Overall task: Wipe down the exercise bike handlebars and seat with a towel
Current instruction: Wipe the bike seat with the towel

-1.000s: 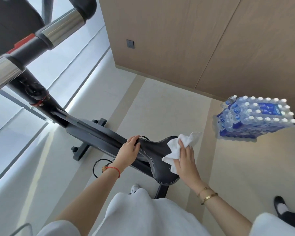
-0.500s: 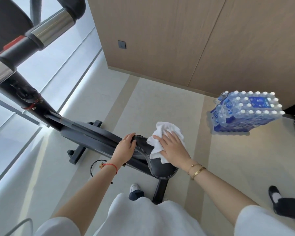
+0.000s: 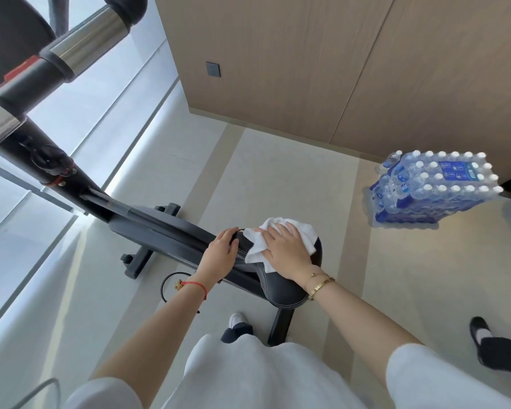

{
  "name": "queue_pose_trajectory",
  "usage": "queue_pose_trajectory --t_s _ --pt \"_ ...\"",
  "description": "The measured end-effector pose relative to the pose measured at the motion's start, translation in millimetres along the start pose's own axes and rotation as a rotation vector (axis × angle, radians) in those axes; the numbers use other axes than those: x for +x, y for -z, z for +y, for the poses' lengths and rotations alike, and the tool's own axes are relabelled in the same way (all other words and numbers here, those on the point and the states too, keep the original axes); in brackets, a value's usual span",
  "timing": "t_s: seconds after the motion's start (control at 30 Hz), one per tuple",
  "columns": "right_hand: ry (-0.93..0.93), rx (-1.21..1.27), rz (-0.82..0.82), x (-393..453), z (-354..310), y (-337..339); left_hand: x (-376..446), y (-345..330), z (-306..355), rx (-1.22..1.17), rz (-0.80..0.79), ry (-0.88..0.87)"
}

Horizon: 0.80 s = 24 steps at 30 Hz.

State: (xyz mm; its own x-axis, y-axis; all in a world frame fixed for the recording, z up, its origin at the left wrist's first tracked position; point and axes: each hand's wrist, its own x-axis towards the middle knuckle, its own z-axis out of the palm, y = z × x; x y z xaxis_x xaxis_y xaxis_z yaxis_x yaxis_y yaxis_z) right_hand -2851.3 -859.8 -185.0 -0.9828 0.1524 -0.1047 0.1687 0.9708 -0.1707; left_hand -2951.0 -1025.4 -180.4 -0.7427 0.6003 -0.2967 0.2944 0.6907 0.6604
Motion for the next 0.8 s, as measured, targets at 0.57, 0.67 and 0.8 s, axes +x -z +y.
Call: queue_pose_trajectory --t_s 0.57,0.67,0.8 --pt "-0.082 0.215 0.082 -104.7 8.1 -15.6 0.7 -0.6 0.8 0.026 -0.001 0.009" --pt "-0.196 0.314 0.174 -87.9 17.7 -19.2 0.7 -0.3 1.1 0.022 -0.007 0.013" --pt "-0.428 0.574 0.112 -42.7 51.0 -10.3 0.0 0.6 1.2 -0.004 0.005 0.019"
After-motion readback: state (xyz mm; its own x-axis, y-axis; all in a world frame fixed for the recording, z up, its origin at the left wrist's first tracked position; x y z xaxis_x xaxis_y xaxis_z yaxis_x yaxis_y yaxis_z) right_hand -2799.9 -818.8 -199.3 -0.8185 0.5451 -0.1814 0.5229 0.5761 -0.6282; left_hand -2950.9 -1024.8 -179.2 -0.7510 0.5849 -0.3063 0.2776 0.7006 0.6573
